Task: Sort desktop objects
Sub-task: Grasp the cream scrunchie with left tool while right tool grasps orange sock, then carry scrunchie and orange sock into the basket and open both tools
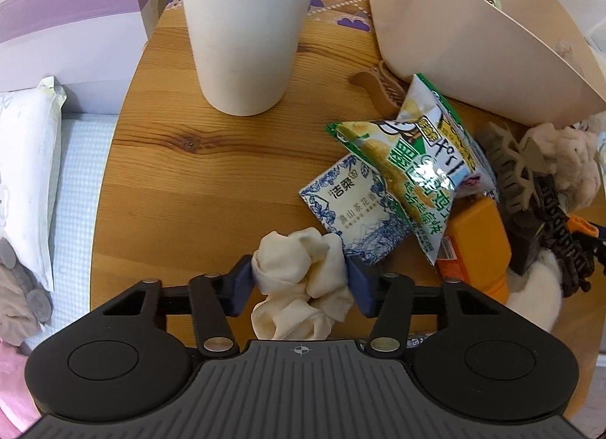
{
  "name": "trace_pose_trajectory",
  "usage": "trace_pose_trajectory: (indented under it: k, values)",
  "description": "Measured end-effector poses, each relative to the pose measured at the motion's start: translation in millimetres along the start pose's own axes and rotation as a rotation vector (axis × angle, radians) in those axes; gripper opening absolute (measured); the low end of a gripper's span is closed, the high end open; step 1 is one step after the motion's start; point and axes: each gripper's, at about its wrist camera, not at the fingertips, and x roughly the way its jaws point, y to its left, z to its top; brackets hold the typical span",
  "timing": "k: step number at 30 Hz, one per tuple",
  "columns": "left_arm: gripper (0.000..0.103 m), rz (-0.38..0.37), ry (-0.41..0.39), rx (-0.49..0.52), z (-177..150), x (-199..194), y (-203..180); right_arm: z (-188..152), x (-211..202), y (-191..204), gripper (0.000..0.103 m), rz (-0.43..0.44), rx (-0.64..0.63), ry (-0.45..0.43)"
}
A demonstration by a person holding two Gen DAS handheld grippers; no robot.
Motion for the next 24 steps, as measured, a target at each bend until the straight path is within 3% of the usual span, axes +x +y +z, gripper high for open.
trace_pose_trajectory:
  k: [1, 3, 4, 6, 13, 24]
  values:
    - [0.038, 0.002, 0.005, 0.003, -1, 1, -1, 0, -1, 0, 0.040, 0.003, -0.003, 0.000]
    - [0.034, 0.003, 0.004, 0.007, -3, 1, -2, 0, -3, 0, 0.034, 0.012, -0.005, -0.004]
    - [0.031, 0.002, 0.001, 0.010, -4, 0, -2, -1, -3, 0, 0.024, 0.020, -0.006, -0.006]
    - [0.028, -0.001, -0.003, 0.018, -6, -1, -3, -2, -6, -2, 0.020, 0.032, 0.001, -0.014]
    - [0.020, -0.002, -0.013, 0.032, -9, -5, -5, -6, -14, -9, 0.014, 0.045, 0.030, -0.026]
    - [0.019, -0.003, -0.054, 0.079, -12, -18, -15, -4, -42, -19, 0.014, 0.045, 0.037, -0.083]
